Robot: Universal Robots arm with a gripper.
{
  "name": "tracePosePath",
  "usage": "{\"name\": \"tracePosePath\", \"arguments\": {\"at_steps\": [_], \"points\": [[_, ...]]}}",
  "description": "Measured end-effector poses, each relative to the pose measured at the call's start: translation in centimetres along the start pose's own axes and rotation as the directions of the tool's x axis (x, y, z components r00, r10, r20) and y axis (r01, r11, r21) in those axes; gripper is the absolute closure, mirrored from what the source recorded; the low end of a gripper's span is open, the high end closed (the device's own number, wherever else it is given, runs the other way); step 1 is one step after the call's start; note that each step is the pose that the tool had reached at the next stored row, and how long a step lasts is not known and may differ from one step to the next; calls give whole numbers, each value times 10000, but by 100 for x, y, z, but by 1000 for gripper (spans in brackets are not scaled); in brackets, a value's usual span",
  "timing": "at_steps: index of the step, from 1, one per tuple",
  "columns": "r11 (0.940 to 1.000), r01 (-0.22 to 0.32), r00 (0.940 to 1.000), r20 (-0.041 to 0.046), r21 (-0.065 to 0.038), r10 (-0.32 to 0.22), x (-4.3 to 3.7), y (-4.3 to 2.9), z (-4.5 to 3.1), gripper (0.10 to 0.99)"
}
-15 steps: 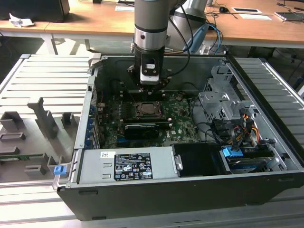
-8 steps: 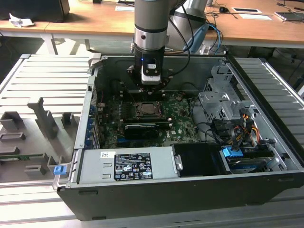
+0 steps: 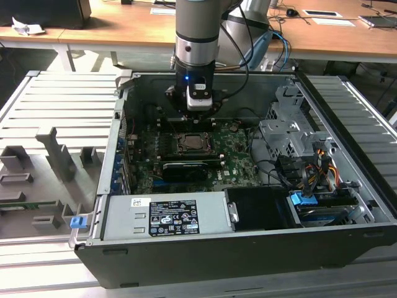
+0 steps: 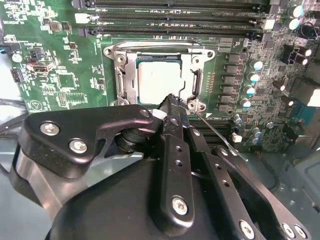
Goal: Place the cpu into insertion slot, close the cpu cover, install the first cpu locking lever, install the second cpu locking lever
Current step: 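Install the first cpu locking lever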
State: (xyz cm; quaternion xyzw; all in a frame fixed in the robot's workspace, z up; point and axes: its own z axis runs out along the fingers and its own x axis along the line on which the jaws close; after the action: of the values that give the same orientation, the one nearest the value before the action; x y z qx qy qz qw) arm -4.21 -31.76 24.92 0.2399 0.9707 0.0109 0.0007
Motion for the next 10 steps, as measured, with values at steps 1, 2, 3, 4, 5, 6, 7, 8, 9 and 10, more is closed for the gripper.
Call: {"name": "tracePosePath", "arguments": {"at_steps": [1, 2, 3, 4, 5, 6, 7, 8, 9, 10], "points": [[10000, 55, 10000, -1, 0, -55, 0, 0, 0, 980], [9999, 168, 9999, -3, 1, -168, 0, 0, 0, 980], [9997, 226, 9997, -5, 1, -226, 0, 0, 0, 980], [9996, 290, 9996, -6, 2, -290, 0, 0, 0, 980], [9993, 365, 9993, -7, 2, -365, 0, 0, 0, 980], [9991, 425, 9991, -9, 2, -425, 0, 0, 0, 980], [9987, 513, 9987, -11, 2, -513, 0, 0, 0, 980], [9984, 573, 9984, -12, 2, -573, 0, 0, 0, 980], [9980, 635, 9980, -13, 3, -635, 0, 0, 0, 980], [9973, 736, 9973, -16, 3, -736, 0, 0, 0, 980]]}}
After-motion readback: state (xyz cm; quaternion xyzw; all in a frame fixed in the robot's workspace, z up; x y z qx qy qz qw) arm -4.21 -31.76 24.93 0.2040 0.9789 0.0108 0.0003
